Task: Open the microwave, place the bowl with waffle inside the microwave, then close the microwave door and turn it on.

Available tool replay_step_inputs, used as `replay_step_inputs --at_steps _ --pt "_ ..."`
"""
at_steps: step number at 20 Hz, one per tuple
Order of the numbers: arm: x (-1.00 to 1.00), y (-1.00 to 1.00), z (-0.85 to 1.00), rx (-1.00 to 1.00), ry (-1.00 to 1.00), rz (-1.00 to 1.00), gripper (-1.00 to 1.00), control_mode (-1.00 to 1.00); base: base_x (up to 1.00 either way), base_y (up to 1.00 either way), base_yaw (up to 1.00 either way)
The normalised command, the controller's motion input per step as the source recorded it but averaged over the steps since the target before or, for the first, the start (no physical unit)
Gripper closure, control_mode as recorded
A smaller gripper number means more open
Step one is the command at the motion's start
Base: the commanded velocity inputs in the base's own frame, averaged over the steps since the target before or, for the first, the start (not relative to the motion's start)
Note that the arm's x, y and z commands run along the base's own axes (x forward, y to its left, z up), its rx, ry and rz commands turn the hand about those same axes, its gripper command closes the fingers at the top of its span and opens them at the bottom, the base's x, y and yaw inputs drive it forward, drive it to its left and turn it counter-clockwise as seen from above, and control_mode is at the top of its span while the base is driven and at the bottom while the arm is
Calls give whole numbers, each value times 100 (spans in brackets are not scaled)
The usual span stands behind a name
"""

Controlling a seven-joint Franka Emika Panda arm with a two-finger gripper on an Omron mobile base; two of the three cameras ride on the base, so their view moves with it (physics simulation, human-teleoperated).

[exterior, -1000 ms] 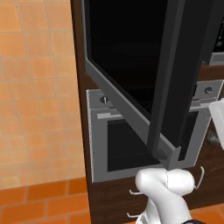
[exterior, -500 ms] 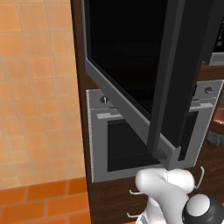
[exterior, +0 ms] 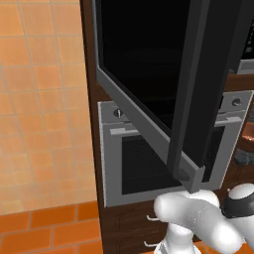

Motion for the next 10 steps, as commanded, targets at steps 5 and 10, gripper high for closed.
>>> replay_step_inputs --at_steps 5,10 --pt "51 -85 -55 0 1 0 -100 -100 0 0 0" --pt "64 -70 -14 2 7 0 -100 -100 0 0 0"
